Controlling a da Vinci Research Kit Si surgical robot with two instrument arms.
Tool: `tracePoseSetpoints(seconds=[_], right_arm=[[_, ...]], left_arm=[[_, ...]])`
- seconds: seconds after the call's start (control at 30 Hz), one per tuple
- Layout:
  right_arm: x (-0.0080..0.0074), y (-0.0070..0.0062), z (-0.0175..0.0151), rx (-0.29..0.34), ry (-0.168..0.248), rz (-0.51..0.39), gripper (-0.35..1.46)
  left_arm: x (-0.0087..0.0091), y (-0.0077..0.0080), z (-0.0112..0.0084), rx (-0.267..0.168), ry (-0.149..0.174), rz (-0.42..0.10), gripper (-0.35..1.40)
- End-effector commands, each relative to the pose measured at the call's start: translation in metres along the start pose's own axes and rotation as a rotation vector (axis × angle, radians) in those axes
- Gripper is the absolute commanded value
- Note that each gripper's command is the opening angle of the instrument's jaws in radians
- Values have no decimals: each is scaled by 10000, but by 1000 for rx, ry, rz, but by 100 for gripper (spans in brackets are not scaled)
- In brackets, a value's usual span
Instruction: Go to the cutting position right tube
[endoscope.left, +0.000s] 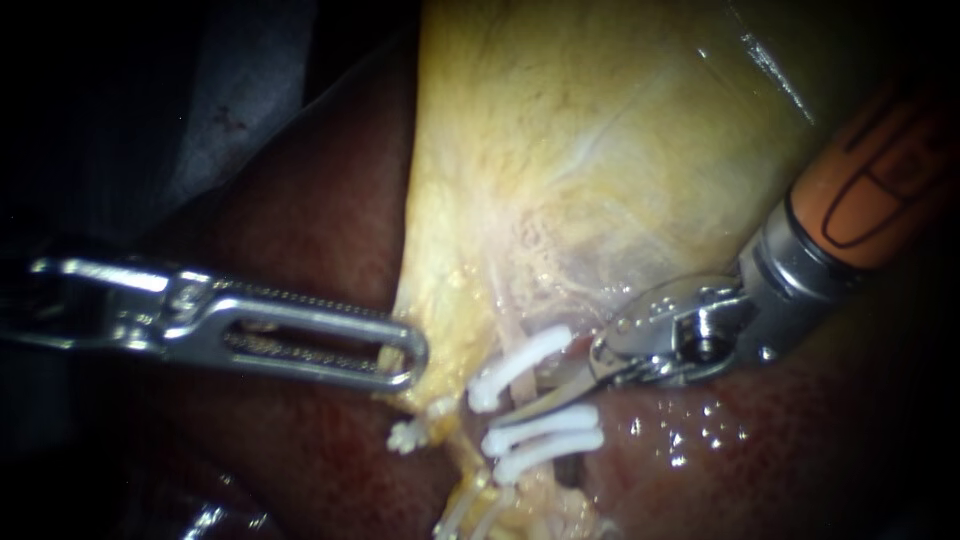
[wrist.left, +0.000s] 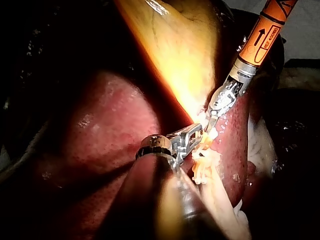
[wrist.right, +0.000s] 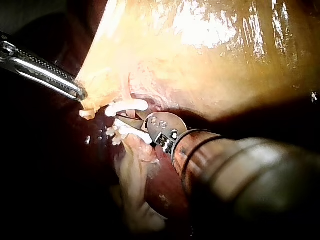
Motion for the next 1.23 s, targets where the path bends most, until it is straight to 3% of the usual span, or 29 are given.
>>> tracePoseSetpoints(seconds=[0.03,1.23], right_arm=[[0,0,1,3,-1,0,17],[-2,0,4,8,-3,0,10]], left_arm=[[0,0,0,0,0,0,-35],[0,0,1,0,0,0,-35]])
